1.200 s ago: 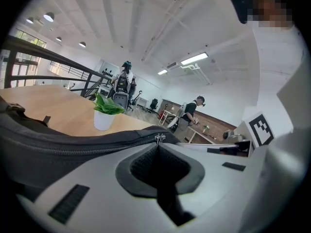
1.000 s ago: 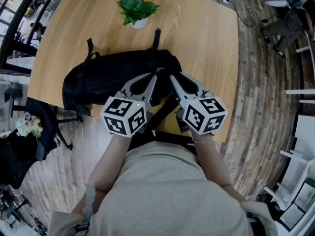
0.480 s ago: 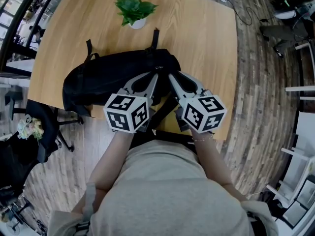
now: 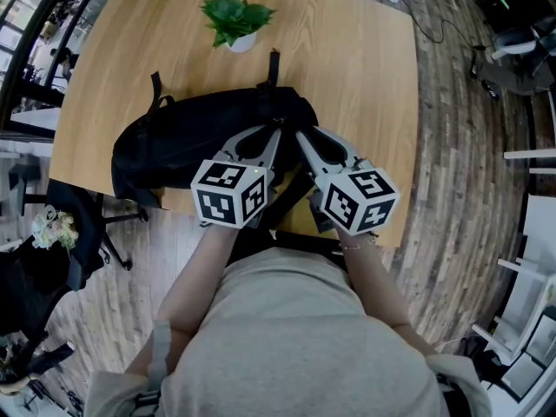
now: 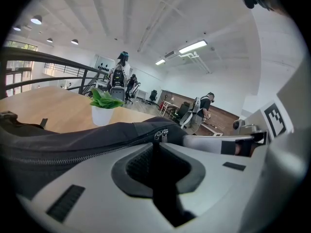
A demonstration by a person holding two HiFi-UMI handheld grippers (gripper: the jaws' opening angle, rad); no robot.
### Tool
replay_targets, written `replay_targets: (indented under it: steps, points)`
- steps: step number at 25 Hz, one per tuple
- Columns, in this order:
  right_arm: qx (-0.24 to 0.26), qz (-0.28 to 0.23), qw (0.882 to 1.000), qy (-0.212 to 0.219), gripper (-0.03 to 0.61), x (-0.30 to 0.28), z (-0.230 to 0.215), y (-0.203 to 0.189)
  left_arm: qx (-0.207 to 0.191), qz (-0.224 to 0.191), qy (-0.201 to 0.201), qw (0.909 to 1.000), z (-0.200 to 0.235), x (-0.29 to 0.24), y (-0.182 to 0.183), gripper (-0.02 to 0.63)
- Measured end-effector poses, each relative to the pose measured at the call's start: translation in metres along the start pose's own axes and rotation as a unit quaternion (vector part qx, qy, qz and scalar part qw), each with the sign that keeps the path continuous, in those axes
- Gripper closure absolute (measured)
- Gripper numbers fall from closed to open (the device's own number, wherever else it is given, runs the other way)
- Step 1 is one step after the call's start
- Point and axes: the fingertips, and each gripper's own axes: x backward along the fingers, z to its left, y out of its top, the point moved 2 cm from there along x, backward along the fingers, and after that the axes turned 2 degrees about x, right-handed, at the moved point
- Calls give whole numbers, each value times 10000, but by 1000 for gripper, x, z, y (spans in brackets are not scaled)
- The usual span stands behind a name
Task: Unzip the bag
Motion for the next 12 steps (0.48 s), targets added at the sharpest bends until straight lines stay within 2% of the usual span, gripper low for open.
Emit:
replay_targets:
  steps: [12]
  points:
    - [-50,-15,10000,-42,489,0,-3,1,-129,261,4,9996,-2,-15,-2,584]
